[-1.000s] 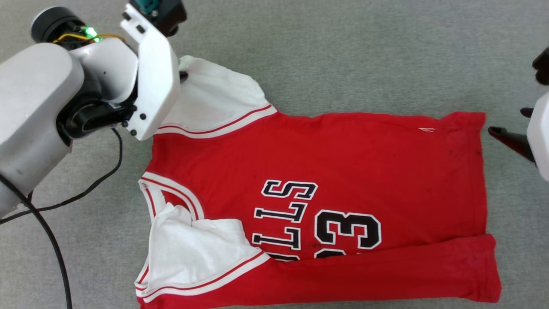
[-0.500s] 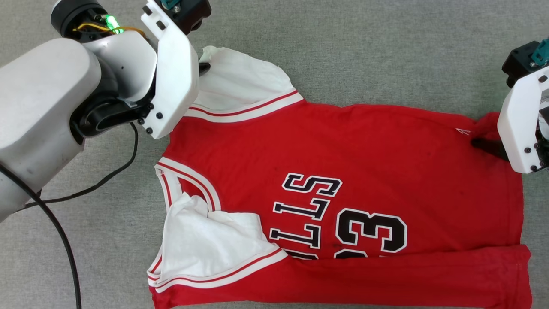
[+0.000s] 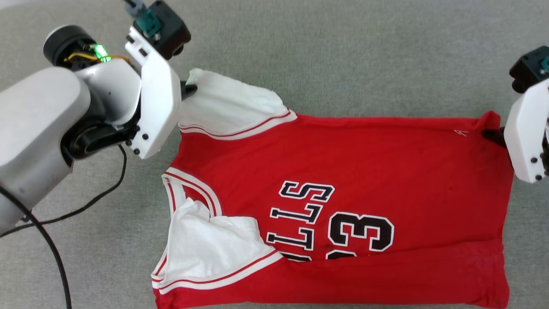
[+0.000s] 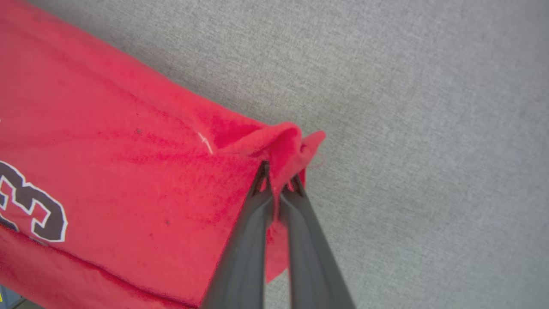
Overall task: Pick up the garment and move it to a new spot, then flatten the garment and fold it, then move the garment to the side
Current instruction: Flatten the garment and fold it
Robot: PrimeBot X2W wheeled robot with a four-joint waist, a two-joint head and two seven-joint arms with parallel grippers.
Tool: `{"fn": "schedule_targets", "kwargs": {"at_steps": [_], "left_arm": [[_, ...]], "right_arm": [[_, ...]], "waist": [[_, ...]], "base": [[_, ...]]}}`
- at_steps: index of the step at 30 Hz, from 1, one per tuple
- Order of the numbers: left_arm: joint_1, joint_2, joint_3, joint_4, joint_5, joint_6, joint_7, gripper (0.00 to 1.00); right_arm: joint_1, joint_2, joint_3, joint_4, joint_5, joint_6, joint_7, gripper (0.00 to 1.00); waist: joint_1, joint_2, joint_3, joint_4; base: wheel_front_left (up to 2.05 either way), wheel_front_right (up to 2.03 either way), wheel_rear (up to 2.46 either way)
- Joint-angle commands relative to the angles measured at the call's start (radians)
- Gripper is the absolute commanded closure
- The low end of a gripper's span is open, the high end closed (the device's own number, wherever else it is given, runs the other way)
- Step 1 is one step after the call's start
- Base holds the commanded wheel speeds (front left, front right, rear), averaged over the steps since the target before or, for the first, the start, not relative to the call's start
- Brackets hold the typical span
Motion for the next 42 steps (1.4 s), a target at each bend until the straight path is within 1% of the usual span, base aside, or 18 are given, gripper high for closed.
{"fn": "schedule_targets", "kwargs": {"at_steps": [1,4,9,15,18,21,26,30,34,35,36,37,41,42], "left_arm": [[0.027,0.012,-0.002,-0.011,0.001,0.0,-0.009,1.0],[0.054,0.029,-0.004,-0.028,0.0,0.0,-0.014,1.0],[0.156,0.067,-0.006,-0.08,-0.003,0.004,-0.043,1.0],[0.338,0.125,-0.008,-0.16,0.01,0.036,-0.066,1.0],[0.435,0.149,-0.008,-0.191,0.007,0.056,-0.077,1.0],[0.522,0.159,-0.008,-0.212,0.0,0.075,-0.088,1.0],[0.639,0.155,-0.008,-0.209,0.008,0.095,-0.101,1.0],[0.691,0.125,-0.008,-0.174,0.003,0.101,-0.113,1.0],[0.715,0.096,-0.007,-0.136,0.001,0.097,-0.129,1.0],[0.719,0.09,-0.005,-0.126,-0.001,0.101,-0.137,0.91],[0.717,0.088,-0.003,-0.119,0.005,0.103,-0.146,0.12],[0.714,0.09,0.001,-0.115,0.013,0.105,-0.157,0.0],[0.707,0.104,0.026,-0.123,0.032,0.122,-0.217,0.0],[0.706,0.108,0.04,-0.13,0.034,0.133,-0.241,0.0]], "right_arm": [[0.037,-0.015,-0.001,-0.014,0.005,-0.001,-0.027,1.0],[0.06,-0.033,0.0,-0.029,0.014,-0.001,-0.054,1.0],[0.16,-0.066,0.015,-0.08,0.032,-0.001,-0.12,1.0],[0.307,-0.104,0.024,-0.142,0.05,-0.001,-0.175,1.0],[0.376,-0.112,0.024,-0.167,0.055,-0.001,-0.198,1.0],[0.439,-0.101,0.019,-0.177,0.062,-0.001,-0.219,1.0],[0.524,-0.076,0.02,-0.16,0.056,-0.001,-0.241,1.0],[0.561,-0.054,0.03,-0.127,0.031,-0.001,-0.268,1.0],[0.568,-0.015,0.037,-0.095,0.031,-0.001,-0.295,1.0],[0.568,-0.006,0.035,-0.091,0.039,-0.001,-0.3,1.0],[0.567,-0.001,0.03,-0.089,0.042,-0.001,-0.305,0.8],[0.565,0.001,0.025,-0.091,0.048,-0.001,-0.309,0.0],[0.553,-0.019,-0.006,-0.127,0.048,-0.001,-0.352,0.0],[0.552,-0.026,-0.02,-0.141,0.048,-0.001,-0.366,0.0]], "waist": [[0.0001,0.0,-0.048,-0.004],[0.0001,0.0,-0.074,-0.006],[0.0001,0.0,-0.134,-0.004],[0.0001,0.0,-0.196,-0.006],[0.0001,0.0,-0.214,-0.008],[0.0001,0.0,-0.222,-0.011],[0.0001,0.0,-0.216,-0.012],[0.0001,0.0,-0.2,-0.01],[0.0001,0.0,-0.194,-0.014],[0.0001,0.0,-0.197,-0.015],[0.0001,0.0,-0.203,-0.017],[0.0001,0.0,-0.21,-0.019],[0.0001,0.0,-0.24,-0.026],[0.0001,0.0,-0.247,-0.028]], "base": [[0.0,0.0,0.0],[0.0,0.0,0.0],[0.0,0.0,0.0],[0.0,0.0,0.0],[0.0,0.0,0.0],[0.0,0.0,0.0],[0.0,0.0,0.0],[0.0,0.0,0.0],[0.0,0.0,0.0],[0.0,0.0,0.0],[0.0,0.0,0.0],[0.0,0.0,0.0],[0.0,0.0,0.0],[0.0,0.0,0.0]]}}
